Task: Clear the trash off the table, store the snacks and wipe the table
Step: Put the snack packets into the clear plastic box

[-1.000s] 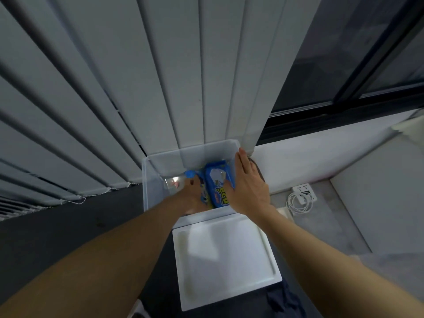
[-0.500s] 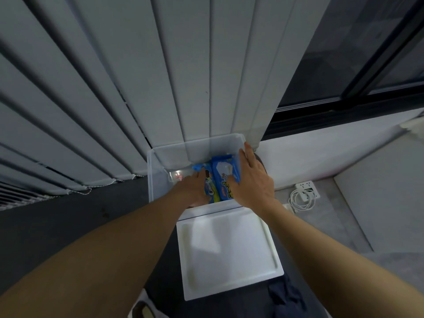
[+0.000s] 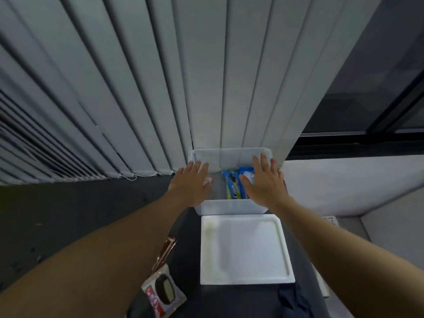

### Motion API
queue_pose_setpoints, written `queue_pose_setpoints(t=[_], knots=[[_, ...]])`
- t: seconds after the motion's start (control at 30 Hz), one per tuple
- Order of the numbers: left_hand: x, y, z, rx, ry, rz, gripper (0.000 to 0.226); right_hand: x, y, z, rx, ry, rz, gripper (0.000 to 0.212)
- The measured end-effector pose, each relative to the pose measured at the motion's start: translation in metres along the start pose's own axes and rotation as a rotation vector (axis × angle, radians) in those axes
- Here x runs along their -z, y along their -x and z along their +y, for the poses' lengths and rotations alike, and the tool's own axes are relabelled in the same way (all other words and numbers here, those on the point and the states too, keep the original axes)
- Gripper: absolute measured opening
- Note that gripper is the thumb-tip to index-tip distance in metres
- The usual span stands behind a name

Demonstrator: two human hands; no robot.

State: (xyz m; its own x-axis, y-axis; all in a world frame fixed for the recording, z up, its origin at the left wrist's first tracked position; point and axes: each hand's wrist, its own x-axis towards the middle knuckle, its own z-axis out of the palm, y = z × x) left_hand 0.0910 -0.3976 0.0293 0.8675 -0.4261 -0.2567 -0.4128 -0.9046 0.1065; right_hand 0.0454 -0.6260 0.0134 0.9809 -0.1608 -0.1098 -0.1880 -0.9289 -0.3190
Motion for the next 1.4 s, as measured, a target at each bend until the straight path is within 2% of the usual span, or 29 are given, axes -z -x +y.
queue_pose_setpoints(t=[0.23, 0.37, 0.43, 0.67, 0.83, 0.93, 1.0, 1.17, 1.23, 1.3, 1.4], knots=[[0.013, 0.058, -0.029, 0.117, 0.059, 0.067, 0.067, 0.005, 0.015, -0.053, 0.136, -0.029, 0.030, 0.074], [0.007, 0.095, -0.048, 0.205, 0.109, 0.090, 0.068, -0.006, 0.030, -0.088, 0.245, -0.115, -0.006, 0.073], [0.000, 0.114, -0.059, 0.251, 0.126, 0.080, 0.069, -0.010, 0.039, -0.104, 0.279, -0.146, -0.039, 0.071], [-0.036, 0.176, -0.101, 0.435, 0.207, 0.027, 0.071, -0.041, 0.069, -0.151, 0.441, -0.175, -0.001, 0.066], [-0.075, 0.213, -0.118, 0.536, 0.280, -0.030, 0.070, -0.079, 0.092, -0.168, 0.507, -0.170, -0.112, 0.069], [-0.099, 0.230, -0.122, 0.573, 0.356, -0.055, 0.058, -0.106, 0.106, -0.172, 0.488, -0.116, -0.189, 0.068], [-0.113, 0.239, -0.122, 0.591, 0.413, -0.082, 0.052, -0.122, 0.114, -0.172, 0.477, -0.077, -0.299, 0.068], [-0.150, 0.253, -0.119, 0.585, 0.519, -0.192, 0.075, -0.156, 0.138, -0.159, 0.523, -0.027, -0.535, 0.074], [-0.162, 0.258, -0.117, 0.587, 0.512, -0.192, 0.077, -0.165, 0.148, -0.154, 0.528, -0.009, -0.608, 0.081], [-0.169, 0.260, -0.115, 0.572, 0.486, -0.157, 0.072, -0.173, 0.156, -0.152, 0.575, 0.085, -0.625, 0.089], [-0.168, 0.258, -0.115, 0.602, 0.507, -0.141, 0.074, -0.180, 0.162, -0.151, 0.655, 0.176, -0.560, 0.092]])
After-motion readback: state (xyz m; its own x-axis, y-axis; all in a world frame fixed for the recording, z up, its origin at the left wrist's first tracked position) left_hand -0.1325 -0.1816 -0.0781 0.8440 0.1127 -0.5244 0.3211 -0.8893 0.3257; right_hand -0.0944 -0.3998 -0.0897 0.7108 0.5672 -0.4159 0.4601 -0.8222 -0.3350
